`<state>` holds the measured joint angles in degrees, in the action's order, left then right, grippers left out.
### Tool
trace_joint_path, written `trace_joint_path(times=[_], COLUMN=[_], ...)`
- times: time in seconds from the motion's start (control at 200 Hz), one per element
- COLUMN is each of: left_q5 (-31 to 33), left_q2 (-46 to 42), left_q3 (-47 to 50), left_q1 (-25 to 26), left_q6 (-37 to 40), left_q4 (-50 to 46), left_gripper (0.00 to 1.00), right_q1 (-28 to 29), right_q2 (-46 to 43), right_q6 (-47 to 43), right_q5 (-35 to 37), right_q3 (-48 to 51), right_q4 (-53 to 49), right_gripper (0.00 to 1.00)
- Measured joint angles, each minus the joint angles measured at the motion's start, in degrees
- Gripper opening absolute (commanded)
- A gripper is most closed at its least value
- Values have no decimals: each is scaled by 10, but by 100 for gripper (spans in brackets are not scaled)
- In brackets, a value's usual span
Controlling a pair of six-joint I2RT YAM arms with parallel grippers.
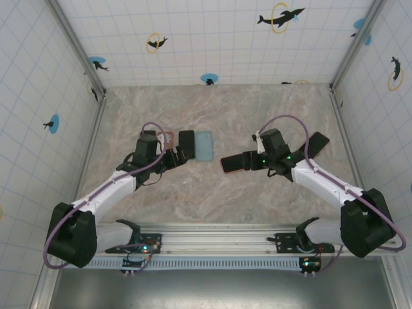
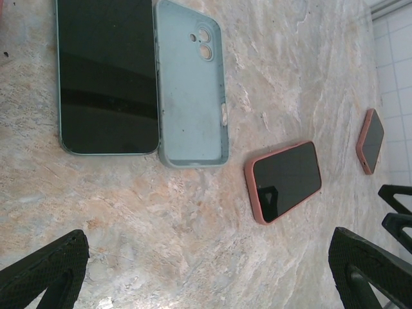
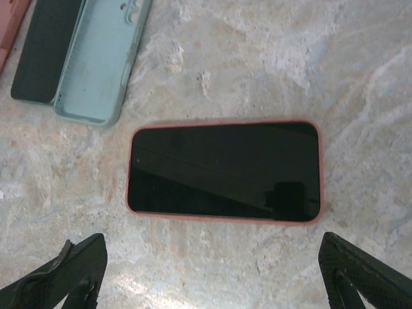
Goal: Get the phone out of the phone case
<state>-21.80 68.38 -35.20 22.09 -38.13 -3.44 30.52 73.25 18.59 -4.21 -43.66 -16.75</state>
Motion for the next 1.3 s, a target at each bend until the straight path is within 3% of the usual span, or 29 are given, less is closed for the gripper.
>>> trace_joint_path(times=[0.2,0.34,0.566,0.931,0.996,1.301], left_q5=[0,-1,-2,-3,-2,-1], left_q2=[0,-2,-15,-31,-37,-63], left_q3=[0,0,0,0,0,0], left_q1=[0,0,0,0,0,0], left_q6=[8,9,14,22,22,24], left_q4=[-2,-4,-9,-30,-35,-53], left_gripper=[98,98,98,98,98,98], right_q1=[9,13,-2,-37,-37,-26], right_q2=[-2,-2,32,149,173,261], right_q6=[17,-35,-231,-579,-622,-732], right_q5=[-6,-20,-66,-134,-142,-125], right_q3=[16,16,7,-98,-112,-170], right_q4=[-1,2,-7,-74,-90,-116], right_gripper=[86,87,88,95,100,99])
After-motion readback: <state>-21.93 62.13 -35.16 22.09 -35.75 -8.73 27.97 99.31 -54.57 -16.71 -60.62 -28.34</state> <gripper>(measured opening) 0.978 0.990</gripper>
